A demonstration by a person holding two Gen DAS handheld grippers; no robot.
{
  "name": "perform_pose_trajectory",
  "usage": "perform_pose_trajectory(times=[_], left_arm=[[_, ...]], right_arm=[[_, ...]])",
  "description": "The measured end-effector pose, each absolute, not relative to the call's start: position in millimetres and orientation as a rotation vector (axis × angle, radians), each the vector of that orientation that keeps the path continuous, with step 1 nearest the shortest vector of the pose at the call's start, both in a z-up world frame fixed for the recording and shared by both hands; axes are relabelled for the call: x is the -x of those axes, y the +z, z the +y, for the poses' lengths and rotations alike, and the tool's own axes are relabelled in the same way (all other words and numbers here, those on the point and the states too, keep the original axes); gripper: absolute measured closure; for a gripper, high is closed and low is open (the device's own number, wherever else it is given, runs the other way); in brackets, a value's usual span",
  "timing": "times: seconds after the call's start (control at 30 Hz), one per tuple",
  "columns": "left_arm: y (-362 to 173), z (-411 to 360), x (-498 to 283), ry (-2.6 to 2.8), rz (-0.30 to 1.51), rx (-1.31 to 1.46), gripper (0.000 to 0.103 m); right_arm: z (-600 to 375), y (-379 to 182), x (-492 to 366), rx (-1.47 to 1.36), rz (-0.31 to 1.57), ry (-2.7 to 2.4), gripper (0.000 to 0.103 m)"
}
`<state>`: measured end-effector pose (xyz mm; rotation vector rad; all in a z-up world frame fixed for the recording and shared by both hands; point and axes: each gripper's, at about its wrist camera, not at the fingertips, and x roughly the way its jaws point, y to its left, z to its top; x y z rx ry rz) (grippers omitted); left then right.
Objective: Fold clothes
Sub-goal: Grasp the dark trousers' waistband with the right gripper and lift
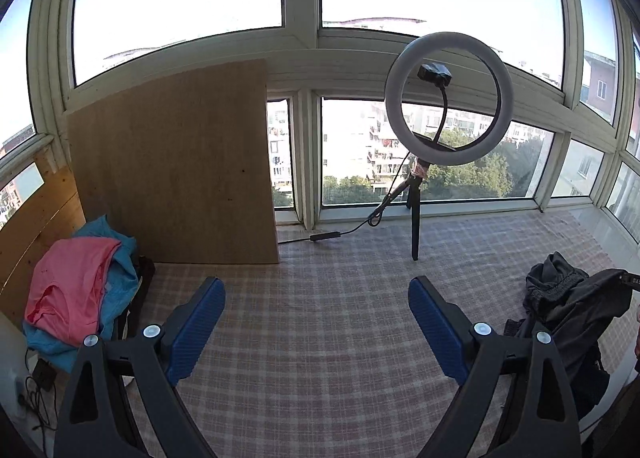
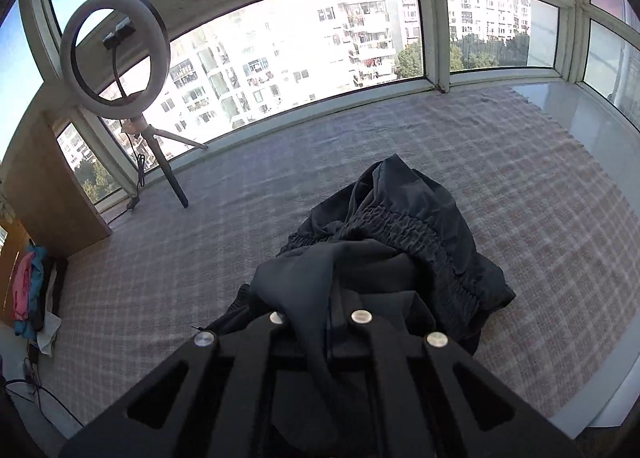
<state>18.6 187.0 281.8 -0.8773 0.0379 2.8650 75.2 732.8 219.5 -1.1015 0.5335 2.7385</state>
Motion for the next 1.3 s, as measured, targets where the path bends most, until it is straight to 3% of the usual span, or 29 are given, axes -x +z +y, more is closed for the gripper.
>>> perform_pose_trajectory(times=[0.23, 0.43, 0.6, 0.7, 0.8, 0.83, 0.93, 1.07, 1.17, 1.23, 1.3], left_arm=[[308, 93, -34, 3.01, -0.038, 0.793, 0.01], [308, 10, -41, 3.1, -0.1, 0.828, 0.01], [276, -18, -27, 3.059, -0.044, 0.973, 0.01], [241, -11, -18, 2.934, -0.064, 1.082, 0.01], [203, 14, -8, 2.777, -0.106, 1.182, 0.01], [191, 25, -4, 2.718, -0.136, 1.219, 0.01], [157, 60, 4, 2.527, -0.23, 1.318, 0.01], [122, 120, 4, 2.353, -0.266, 1.395, 0.01], [104, 165, -5, 2.251, -0.188, 1.425, 0.01], [97, 183, -14, 2.274, -0.103, 1.424, 0.024], [90, 190, -18, 2.294, -0.041, 1.457, 0.09]], right_arm=[[625, 295, -51, 0.92, 0.803, 3.06, 0.101], [421, 319, 0, 0.99, 0.844, 3.356, 0.101], [253, 266, 22, 1.684, 0.419, 3.378, 0.1], [259, 232, -1, 1.724, 0.276, 3.306, 0.094], [321, 202, -5, 1.689, 0.32, 3.157, 0.061], [345, 190, -3, 1.651, 0.267, 3.088, 0.043], [419, 167, 3, 1.581, 0.069, 2.855, 0.042], [459, 157, 23, 1.678, 0.219, 2.851, 0.042], [439, 145, 44, 1.75, 0.086, 2.909, 0.035], [416, 129, 52, 1.823, 0.006, 2.916, 0.035], [392, 114, 57, 1.908, -0.054, 2.925, 0.035]])
